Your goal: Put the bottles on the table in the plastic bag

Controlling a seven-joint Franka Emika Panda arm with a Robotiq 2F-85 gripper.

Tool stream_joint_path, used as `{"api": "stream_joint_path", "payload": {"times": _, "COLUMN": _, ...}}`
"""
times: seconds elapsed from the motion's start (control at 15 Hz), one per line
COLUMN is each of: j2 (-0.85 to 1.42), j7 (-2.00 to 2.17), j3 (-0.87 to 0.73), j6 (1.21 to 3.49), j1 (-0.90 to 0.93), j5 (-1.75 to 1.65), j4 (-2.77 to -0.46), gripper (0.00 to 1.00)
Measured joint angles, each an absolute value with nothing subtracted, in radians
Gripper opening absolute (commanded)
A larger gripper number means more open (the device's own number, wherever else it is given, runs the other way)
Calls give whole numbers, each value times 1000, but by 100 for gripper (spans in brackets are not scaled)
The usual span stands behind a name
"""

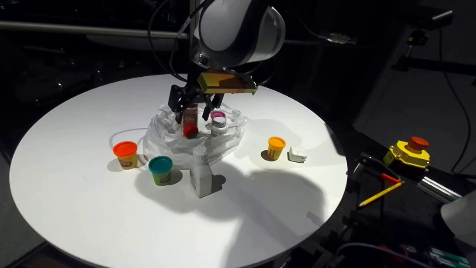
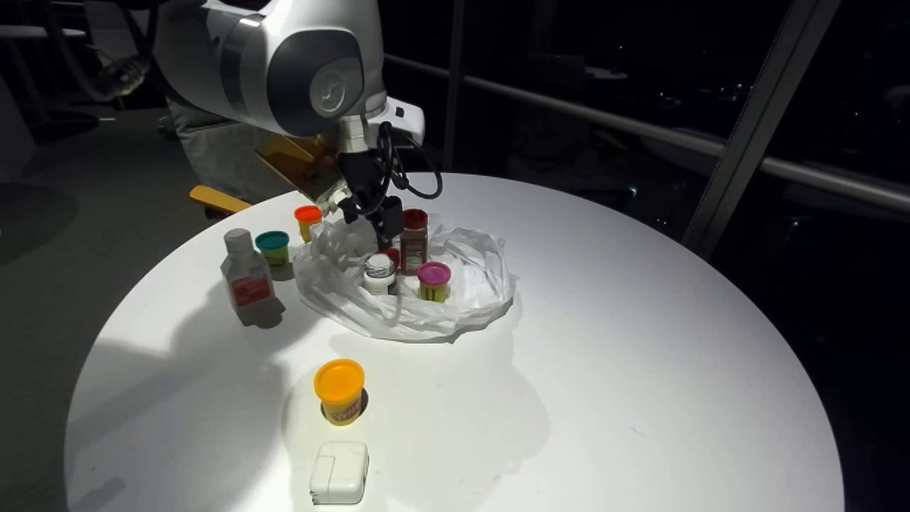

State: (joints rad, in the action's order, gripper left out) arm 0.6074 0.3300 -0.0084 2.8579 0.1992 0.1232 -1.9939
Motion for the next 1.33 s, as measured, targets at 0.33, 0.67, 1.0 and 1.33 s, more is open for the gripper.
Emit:
{"api": "stream_joint_path", "payload": {"times": 0.33, "j2": 461, "j7": 328, "j3": -57, "j6": 2819, "j1": 198, "j5": 110, "j4": -2011, "gripper": 100}}
{"api": "stream_joint_path", "payload": {"times": 0.67, "j2": 205, "j7": 295, "j3": -94, "j6": 2398, "j1": 157, "j5": 43, "j4": -2089, "gripper": 100}}
{"api": "stream_joint_path", "payload": {"times": 1.0, "j2": 85, "j7": 216, "j3": -79, "j6": 2113, "j1": 77, "j5": 62, "j4": -2187, "gripper": 100}}
{"api": "stream_joint_path", "payload": {"times": 1.33, "j2": 100, "j7": 146, "j3": -75, "j6": 2249, "j1": 35, "j5": 104, "j4": -2370, "gripper": 100}}
